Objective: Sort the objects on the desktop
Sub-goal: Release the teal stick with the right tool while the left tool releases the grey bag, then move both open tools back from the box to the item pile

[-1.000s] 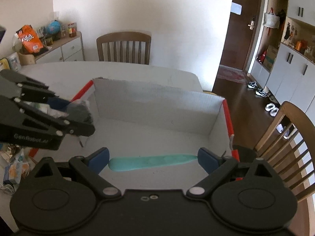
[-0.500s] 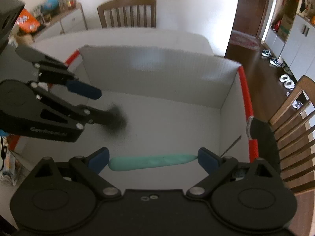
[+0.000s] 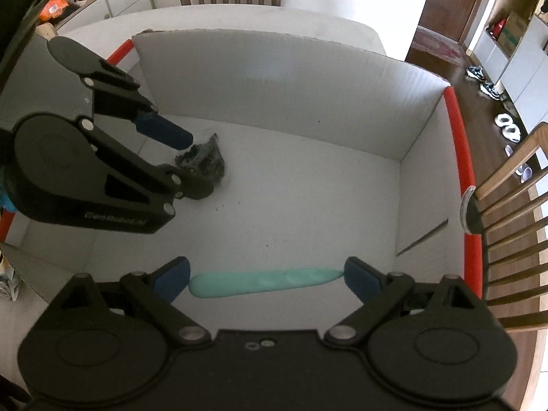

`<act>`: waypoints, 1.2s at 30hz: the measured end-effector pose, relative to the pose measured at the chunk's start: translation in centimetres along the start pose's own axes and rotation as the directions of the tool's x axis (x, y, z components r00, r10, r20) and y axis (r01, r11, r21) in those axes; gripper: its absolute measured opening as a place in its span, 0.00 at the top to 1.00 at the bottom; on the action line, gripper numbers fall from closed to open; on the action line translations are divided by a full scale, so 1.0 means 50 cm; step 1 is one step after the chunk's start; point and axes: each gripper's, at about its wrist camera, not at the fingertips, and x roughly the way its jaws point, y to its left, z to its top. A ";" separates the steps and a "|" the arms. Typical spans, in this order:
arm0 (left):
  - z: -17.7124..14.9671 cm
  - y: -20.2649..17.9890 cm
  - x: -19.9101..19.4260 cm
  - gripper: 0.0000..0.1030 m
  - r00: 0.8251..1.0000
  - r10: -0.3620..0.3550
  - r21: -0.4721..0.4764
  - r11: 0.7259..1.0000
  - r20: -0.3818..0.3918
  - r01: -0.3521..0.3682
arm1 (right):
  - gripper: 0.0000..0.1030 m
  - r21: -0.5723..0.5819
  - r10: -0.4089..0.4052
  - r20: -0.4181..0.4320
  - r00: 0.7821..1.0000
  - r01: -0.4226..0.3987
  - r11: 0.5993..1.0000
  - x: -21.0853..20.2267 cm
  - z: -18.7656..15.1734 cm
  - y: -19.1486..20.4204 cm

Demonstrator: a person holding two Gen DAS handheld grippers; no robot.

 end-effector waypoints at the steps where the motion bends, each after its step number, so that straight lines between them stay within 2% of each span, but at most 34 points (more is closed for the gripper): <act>1: 0.001 0.001 0.001 0.60 1.000 -0.004 0.001 1.000 -0.008 0.004 | 0.06 0.002 0.000 -0.002 1.000 0.000 1.000 -0.003 -0.002 -0.002; 5: 0.000 0.008 -0.006 0.58 1.000 -0.014 -0.007 1.000 -0.009 0.014 | 0.06 0.017 0.000 -0.005 1.000 0.000 1.000 -0.003 -0.005 -0.005; 7: -0.005 0.014 -0.013 0.53 1.000 -0.016 -0.017 1.000 -0.005 0.016 | 0.05 0.027 0.004 -0.001 1.000 -0.004 1.000 -0.006 -0.006 -0.008; 9: -0.008 0.018 -0.024 0.42 1.000 -0.011 -0.026 1.000 0.018 0.011 | 0.04 0.033 0.012 0.011 1.000 -0.012 0.999 -0.014 -0.007 -0.011; 12: -0.011 0.025 -0.040 0.37 0.999 -0.014 -0.050 0.999 0.043 0.016 | 0.03 0.041 0.011 0.024 1.000 -0.012 0.999 -0.026 -0.005 -0.009; 20: -0.021 0.018 -0.088 0.36 0.996 -0.026 -0.083 0.996 0.090 0.034 | 0.03 0.044 0.021 0.093 0.995 -0.025 0.999 -0.090 -0.014 -0.006; 36: -0.061 -0.001 -0.185 0.36 0.982 0.012 -0.119 0.993 0.190 0.011 | 0.03 0.045 0.017 0.224 0.974 -0.028 0.999 -0.185 -0.036 0.032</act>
